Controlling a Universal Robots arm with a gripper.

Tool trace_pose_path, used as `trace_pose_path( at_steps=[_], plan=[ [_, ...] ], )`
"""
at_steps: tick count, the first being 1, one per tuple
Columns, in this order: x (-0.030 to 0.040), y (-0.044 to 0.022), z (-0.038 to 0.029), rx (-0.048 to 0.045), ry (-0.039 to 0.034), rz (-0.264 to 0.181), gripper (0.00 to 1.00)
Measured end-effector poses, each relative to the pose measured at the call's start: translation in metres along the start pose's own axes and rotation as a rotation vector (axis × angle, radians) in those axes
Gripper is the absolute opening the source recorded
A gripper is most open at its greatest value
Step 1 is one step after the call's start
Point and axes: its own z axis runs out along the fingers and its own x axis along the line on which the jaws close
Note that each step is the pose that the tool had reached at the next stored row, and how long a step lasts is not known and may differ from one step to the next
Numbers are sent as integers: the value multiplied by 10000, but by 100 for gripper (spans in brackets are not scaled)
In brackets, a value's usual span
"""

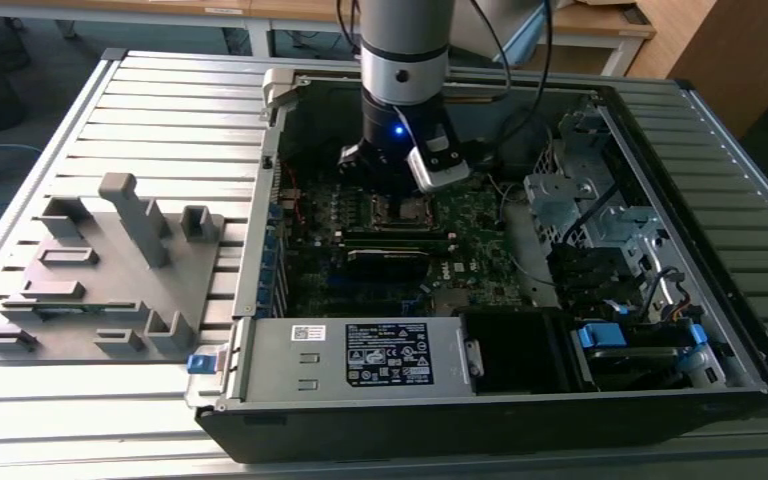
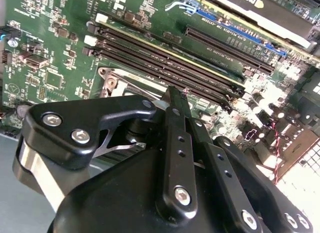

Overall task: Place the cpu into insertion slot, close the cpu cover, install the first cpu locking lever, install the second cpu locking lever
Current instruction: 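Install the second cpu locking lever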

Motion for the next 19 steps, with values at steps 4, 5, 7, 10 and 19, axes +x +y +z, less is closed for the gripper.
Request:
trace_pose_path(
  at_steps=[4, 5, 7, 10, 19],
  plan=[
    [23, 11, 26, -1, 0, 0, 10],
    [28, 15, 32, 0, 0, 0, 10],
    [37, 24, 42, 0, 0, -1, 10],
    [53, 35, 55, -1, -1, 0, 10],
    [71, 33, 113, 2, 1, -1, 10]
  ],
)
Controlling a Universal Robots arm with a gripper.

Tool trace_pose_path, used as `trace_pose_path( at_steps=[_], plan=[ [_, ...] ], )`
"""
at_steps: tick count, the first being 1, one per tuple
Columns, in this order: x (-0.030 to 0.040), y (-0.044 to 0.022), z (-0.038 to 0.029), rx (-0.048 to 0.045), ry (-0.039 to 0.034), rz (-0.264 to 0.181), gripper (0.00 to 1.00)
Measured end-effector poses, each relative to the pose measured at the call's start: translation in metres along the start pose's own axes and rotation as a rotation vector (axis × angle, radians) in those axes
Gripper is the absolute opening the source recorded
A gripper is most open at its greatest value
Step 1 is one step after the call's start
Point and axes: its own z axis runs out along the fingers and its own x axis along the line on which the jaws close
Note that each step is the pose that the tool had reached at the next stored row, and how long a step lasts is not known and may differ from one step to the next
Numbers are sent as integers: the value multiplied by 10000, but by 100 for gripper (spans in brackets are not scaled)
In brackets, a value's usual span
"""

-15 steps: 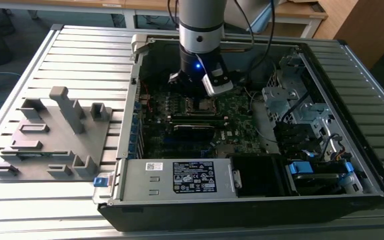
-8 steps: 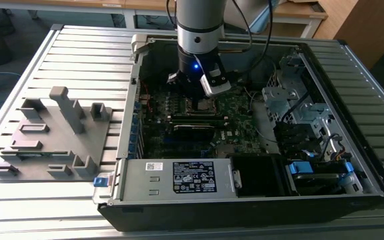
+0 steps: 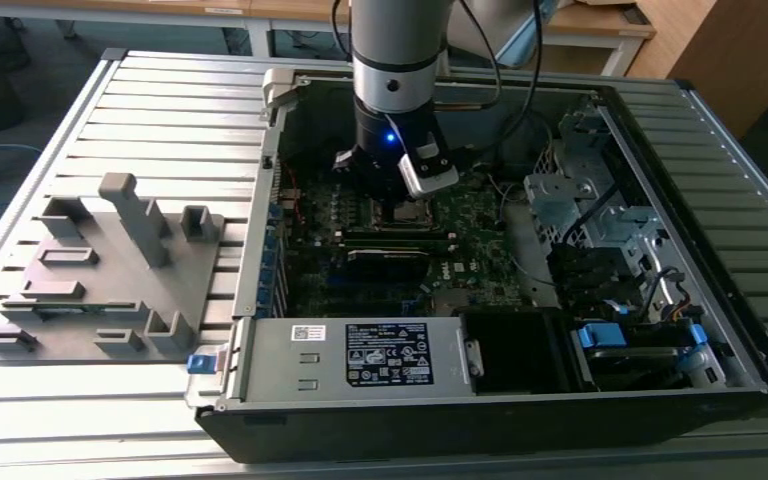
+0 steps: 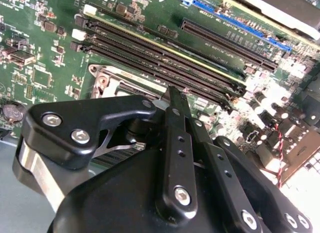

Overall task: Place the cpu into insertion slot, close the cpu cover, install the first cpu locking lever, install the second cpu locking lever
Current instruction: 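Install the second cpu locking lever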

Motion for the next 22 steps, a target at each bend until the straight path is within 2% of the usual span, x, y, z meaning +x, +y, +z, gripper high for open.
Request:
trace_pose_path(
  at_steps=[14, 22],
  plan=[
    [5, -1, 35, -5, -2, 0, 10],
    [55, -8, 46, -3, 0, 1, 10]
  ],
)
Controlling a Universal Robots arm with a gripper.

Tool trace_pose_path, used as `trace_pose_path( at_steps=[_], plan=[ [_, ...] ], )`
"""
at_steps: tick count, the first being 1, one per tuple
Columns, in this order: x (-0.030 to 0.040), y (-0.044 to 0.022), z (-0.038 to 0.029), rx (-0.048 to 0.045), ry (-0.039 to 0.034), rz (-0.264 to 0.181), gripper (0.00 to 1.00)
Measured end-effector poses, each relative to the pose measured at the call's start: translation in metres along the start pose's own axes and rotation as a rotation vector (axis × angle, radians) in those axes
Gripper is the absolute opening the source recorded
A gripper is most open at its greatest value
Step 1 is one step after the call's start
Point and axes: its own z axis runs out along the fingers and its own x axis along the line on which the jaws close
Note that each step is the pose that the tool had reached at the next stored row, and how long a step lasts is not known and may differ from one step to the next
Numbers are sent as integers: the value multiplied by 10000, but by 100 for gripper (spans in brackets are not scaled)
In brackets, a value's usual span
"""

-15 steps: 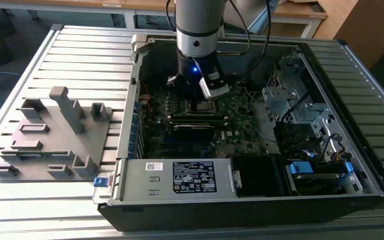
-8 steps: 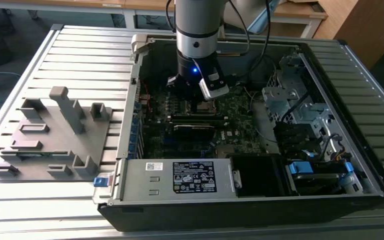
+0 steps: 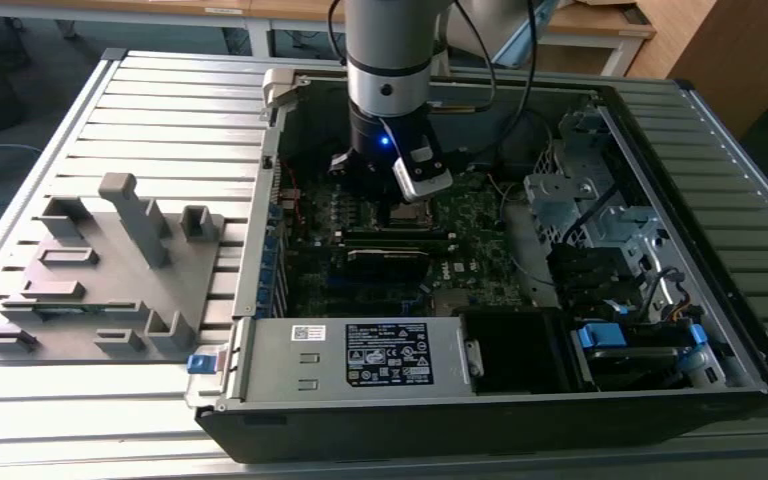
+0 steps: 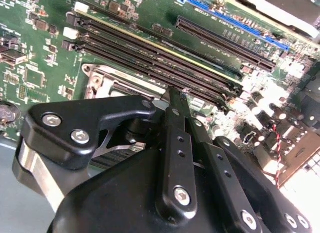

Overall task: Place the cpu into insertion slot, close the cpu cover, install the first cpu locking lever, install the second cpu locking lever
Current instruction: 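Install the second cpu locking lever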

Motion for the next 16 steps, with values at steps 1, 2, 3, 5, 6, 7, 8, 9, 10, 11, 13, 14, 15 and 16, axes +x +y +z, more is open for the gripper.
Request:
trace_pose_path(
  at_steps=[1, 2, 3, 5, 6, 7, 8, 9, 10, 11, 13, 14, 15, 16],
  plan=[
    [4, 0, 9, -1, -1, 0, 10],
    [9, -1, 19, 0, 0, 0, 10],
    [12, -1, 29, -1, 0, 0, 10],
    [18, -2, 41, -1, -1, -1, 10],
    [21, -3, 44, 1, 0, -1, 10],
    [27, -4, 46, 2, 0, 0, 10],
    [32, -4, 50, 1, 0, -1, 10],
    [39, -4, 52, 1, 0, -1, 10],
    [48, -6, 56, 1, 0, 0, 10],
    [58, -7, 60, 0, 0, 0, 10],
    [72, -8, 68, 0, 0, 1, 10],
    [80, -9, 71, 0, 0, 2, 10],
    [86, -10, 74, 1, 0, 3, 10],
    [90, -10, 78, -1, -1, 3, 10]
  ],
)
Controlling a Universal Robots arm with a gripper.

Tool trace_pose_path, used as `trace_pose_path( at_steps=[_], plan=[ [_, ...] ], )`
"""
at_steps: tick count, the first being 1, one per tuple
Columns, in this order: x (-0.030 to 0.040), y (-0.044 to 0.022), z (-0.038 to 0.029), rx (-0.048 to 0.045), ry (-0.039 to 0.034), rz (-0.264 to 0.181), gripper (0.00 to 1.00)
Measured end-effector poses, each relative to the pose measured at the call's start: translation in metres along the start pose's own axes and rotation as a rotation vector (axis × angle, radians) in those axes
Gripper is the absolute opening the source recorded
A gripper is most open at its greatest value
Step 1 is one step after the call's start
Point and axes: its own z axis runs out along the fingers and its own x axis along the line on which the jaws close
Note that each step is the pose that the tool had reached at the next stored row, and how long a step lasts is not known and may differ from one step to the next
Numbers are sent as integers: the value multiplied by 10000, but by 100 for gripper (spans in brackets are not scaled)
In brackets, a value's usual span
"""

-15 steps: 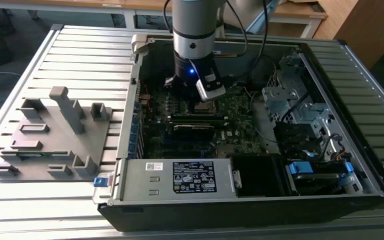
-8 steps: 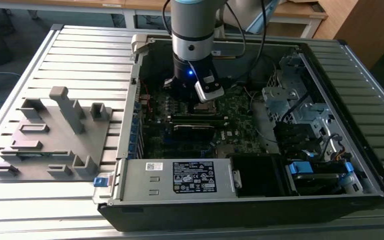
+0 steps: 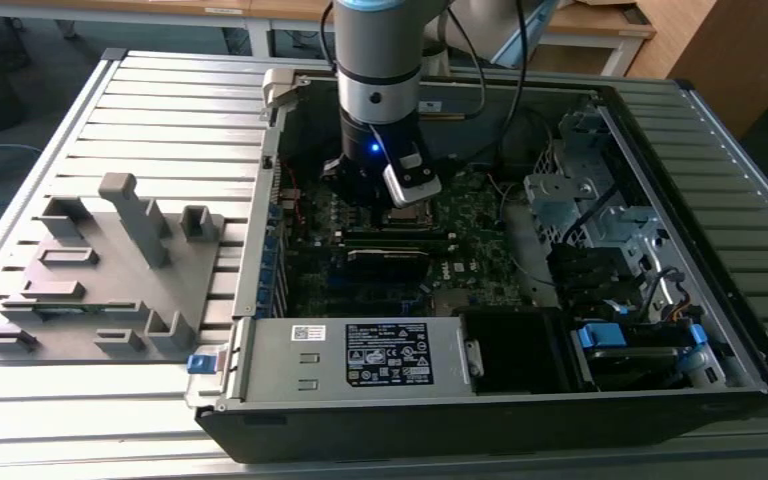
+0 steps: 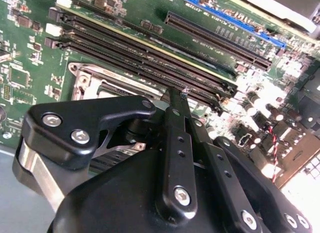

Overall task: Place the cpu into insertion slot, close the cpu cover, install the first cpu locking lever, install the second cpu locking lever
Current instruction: 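Install the second cpu locking lever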

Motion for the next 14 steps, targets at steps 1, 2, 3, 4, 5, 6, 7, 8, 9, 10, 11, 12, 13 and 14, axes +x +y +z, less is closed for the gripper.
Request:
trace_pose_path(
  at_steps=[1, 2, 3, 4, 5, 6, 7, 8, 9, 10, 11, 12, 13, 14],
  plan=[
    [3, 0, 6, -1, -1, 1, 10],
    [5, 0, 11, -1, -1, 1, 10],
    [7, -1, 14, 1, 0, 0, 10],
    [8, -1, 19, 1, 0, 1, 10],
    [9, -1, 25, 0, 0, 4, 10],
    [10, -1, 31, 0, 0, 5, 10],
    [10, -1, 31, 2, 1, 5, 10],
    [10, -1, 31, 3, 1, 5, 10],
    [10, -1, 31, 4, 2, 5, 10],
    [10, -1, 32, 3, 1, 5, 10],
    [10, -1, 32, 2, 1, 5, 10],
    [10, -1, 33, 2, 1, 6, 10],
    [11, -1, 33, 1, 1, 6, 10],
    [11, -1, 33, -4, 1, 6, 10]
  ],
)
